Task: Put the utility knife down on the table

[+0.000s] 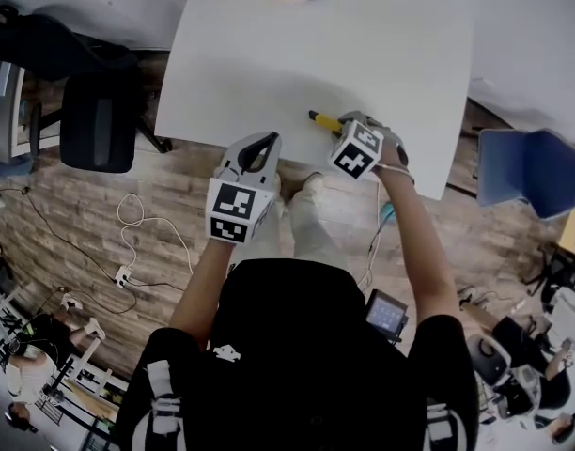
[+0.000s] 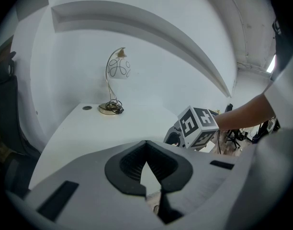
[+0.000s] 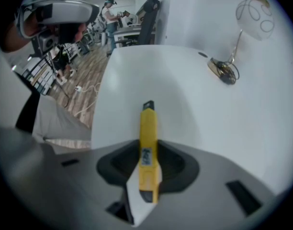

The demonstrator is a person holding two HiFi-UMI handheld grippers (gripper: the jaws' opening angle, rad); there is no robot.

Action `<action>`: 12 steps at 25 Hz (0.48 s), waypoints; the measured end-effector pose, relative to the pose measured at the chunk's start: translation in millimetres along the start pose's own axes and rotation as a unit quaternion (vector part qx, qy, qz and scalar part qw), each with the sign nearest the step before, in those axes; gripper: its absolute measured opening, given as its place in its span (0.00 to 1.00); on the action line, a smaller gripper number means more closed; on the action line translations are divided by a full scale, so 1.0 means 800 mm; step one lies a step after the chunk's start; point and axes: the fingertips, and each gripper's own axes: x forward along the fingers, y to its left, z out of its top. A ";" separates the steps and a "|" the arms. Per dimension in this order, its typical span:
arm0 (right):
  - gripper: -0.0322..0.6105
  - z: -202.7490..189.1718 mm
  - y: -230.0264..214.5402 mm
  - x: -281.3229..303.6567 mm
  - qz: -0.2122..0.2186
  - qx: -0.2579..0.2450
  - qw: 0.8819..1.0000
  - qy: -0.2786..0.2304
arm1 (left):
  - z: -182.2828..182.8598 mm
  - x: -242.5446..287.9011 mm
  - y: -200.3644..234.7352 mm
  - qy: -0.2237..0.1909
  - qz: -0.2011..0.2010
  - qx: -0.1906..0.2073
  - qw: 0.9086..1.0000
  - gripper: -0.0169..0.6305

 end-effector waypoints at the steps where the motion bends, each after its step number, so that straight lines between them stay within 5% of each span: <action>1: 0.26 -0.001 0.000 0.001 0.000 0.000 1.000 0.002 | -0.001 0.000 0.000 0.001 0.000 0.000 1.000 0.05; 12: 0.26 0.000 0.000 0.001 0.000 0.000 1.000 0.016 | 0.000 -0.002 -0.002 0.000 -0.007 -0.001 1.000 0.05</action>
